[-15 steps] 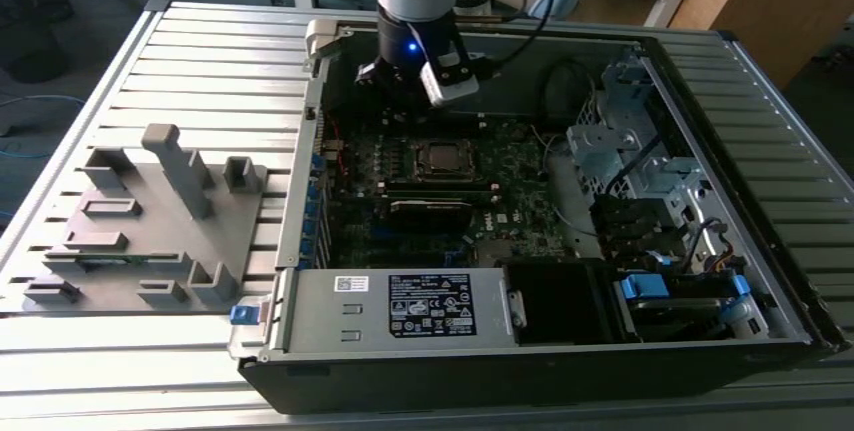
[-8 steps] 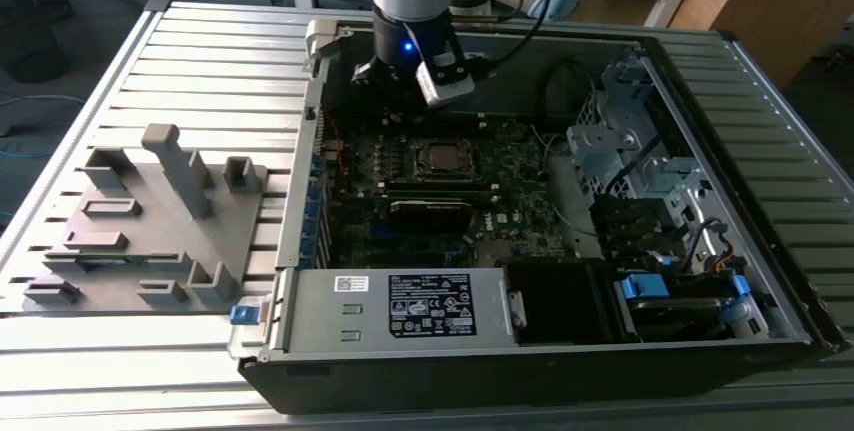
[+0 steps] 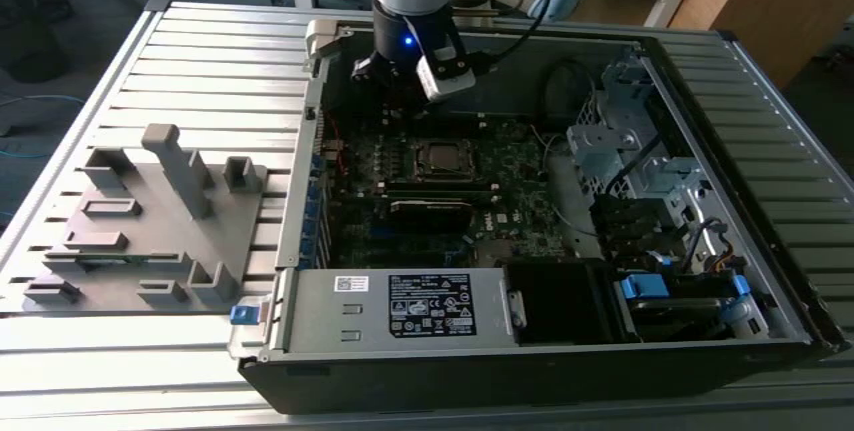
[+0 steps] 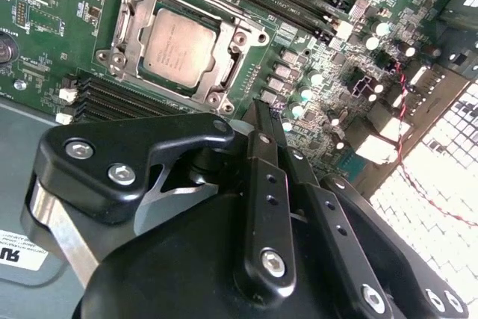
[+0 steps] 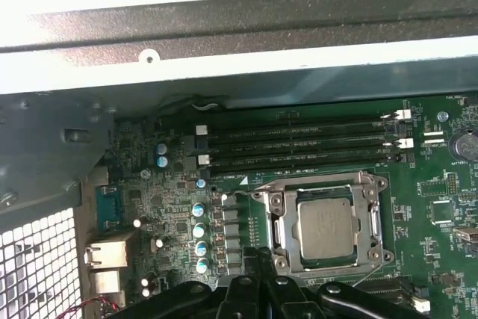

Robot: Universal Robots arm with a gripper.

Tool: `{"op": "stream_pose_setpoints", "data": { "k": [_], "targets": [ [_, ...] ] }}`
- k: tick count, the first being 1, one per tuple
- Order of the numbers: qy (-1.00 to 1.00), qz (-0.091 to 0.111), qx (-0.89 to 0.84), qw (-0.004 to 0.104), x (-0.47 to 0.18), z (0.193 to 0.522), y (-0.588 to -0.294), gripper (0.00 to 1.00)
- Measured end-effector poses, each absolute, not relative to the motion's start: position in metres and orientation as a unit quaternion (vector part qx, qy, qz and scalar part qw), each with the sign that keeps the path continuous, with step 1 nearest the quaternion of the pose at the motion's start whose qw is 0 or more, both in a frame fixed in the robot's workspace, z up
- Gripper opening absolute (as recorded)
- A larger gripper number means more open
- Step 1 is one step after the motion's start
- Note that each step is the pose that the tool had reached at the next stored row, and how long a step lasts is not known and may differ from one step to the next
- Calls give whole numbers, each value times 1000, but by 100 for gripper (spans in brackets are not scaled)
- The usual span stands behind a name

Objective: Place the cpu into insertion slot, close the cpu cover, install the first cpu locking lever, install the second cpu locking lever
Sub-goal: 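Install the first cpu locking lever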

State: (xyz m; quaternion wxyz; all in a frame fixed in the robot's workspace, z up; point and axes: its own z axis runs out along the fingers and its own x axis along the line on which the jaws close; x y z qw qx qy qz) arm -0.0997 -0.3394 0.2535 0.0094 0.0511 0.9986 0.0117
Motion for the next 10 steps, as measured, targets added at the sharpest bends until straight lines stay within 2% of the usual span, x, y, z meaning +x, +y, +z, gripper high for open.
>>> {"op": "stream_pose_setpoints", "data": {
  "k": [10],
  "targets": [
    [999, 12, 51, 9, -104, 253, -339, 10]
  ]
}}
